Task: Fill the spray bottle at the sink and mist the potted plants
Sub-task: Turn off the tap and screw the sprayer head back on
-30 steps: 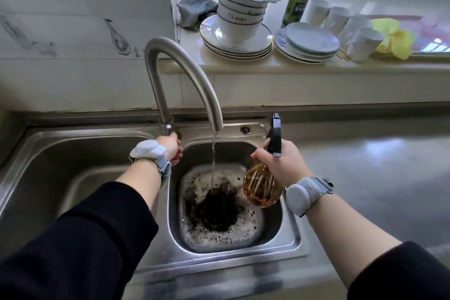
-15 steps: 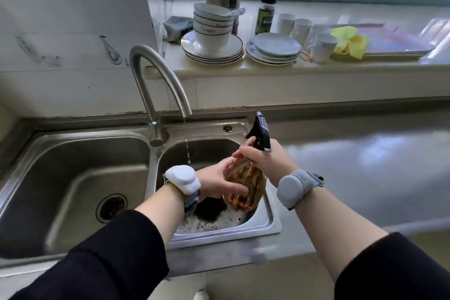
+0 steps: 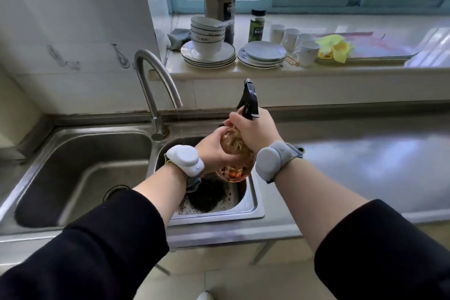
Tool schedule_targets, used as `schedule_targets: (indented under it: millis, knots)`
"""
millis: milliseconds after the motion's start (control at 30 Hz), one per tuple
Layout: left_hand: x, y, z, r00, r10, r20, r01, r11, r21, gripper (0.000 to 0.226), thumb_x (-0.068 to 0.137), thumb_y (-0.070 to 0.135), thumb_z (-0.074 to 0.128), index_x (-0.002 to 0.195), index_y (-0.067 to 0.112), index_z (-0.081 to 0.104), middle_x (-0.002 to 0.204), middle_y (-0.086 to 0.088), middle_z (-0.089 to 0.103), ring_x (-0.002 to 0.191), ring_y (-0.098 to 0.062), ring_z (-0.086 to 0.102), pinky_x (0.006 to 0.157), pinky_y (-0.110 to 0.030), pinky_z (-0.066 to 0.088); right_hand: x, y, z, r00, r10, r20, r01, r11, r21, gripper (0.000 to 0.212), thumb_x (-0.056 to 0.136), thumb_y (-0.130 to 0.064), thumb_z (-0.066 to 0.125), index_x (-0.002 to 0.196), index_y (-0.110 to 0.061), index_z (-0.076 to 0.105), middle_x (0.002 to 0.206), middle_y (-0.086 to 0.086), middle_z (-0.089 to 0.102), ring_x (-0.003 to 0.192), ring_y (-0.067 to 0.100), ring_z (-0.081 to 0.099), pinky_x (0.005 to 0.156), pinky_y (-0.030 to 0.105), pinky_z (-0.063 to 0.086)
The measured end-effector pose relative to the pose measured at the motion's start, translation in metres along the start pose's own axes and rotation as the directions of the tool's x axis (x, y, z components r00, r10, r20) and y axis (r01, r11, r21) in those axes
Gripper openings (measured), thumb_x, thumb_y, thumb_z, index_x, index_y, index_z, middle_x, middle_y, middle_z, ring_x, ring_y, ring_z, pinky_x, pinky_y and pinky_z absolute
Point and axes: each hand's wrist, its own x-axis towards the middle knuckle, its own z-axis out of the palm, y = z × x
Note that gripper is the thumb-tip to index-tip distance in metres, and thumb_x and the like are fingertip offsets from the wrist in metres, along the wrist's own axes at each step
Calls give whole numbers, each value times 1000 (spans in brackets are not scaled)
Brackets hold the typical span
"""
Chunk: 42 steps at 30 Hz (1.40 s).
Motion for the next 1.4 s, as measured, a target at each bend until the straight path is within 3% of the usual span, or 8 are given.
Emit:
schedule_targets:
  millis: [200,367,500,600,867,1067,1233,1400]
  knots:
    - [1,1,-22,979,-52,198,76,991,-115,70,48,30,84,110,38,52,110,6,68,106,-13,64,91,-34,51,10,-4,-4,970,6,242,-15,999,32,14,76,-27,73,73,-16,65,82,4,71,82,19,68,88,45,54]
    - [15,-9,-18,996,-71,54,72,997,-21,90,42,43,83,123,31,47,112,13,65,105,-4,61,95,-28,47,21,1,9,997,36,75,-34,999,-22,16,75,-25,66,60,-19,65,82,4,74,86,20,69,87,46,53]
    - [23,-22,-21,997,-76,17,76,997,5,60,51,34,83,98,48,48,88,34,63,85,23,56,71,-2,43,32,6,24,993,110,-32,-112,993,-46,12,75,-20,65,66,-13,65,80,5,74,85,23,68,86,46,52]
    - [30,-29,-25,997,-72,-7,72,997,4,71,51,38,83,107,42,40,89,35,55,77,35,46,62,9,35,40,6,33,986,140,-93,-147,986,-75,14,75,-20,63,74,-8,69,81,5,72,84,23,66,84,44,53]
    - [52,-38,-36,998,-54,25,54,998,37,93,46,48,81,127,27,42,115,21,58,107,7,55,87,-13,43,57,10,46,963,164,-212,-195,972,-132,17,77,-22,59,79,-9,69,81,5,70,81,24,64,80,43,53]
    - [56,-41,-37,997,-59,43,57,997,49,89,43,54,80,121,32,44,107,22,61,98,11,57,77,-9,43,60,17,51,957,166,-237,-198,973,-115,17,79,-22,60,79,-7,67,80,7,71,81,23,65,80,41,53]
    - [67,-44,-32,983,-77,167,68,996,56,76,52,44,81,117,36,42,105,21,60,102,2,58,80,-12,42,54,25,27,976,214,-51,-215,977,-18,23,79,-28,72,83,-6,67,71,-2,68,71,11,64,76,34,53]
    - [82,-39,-13,945,-94,314,92,996,20,79,53,44,81,117,31,36,108,13,59,103,-3,57,83,-19,43,36,46,-5,964,246,-105,-238,968,85,16,77,-25,75,89,-20,66,91,2,71,89,17,68,88,38,54]
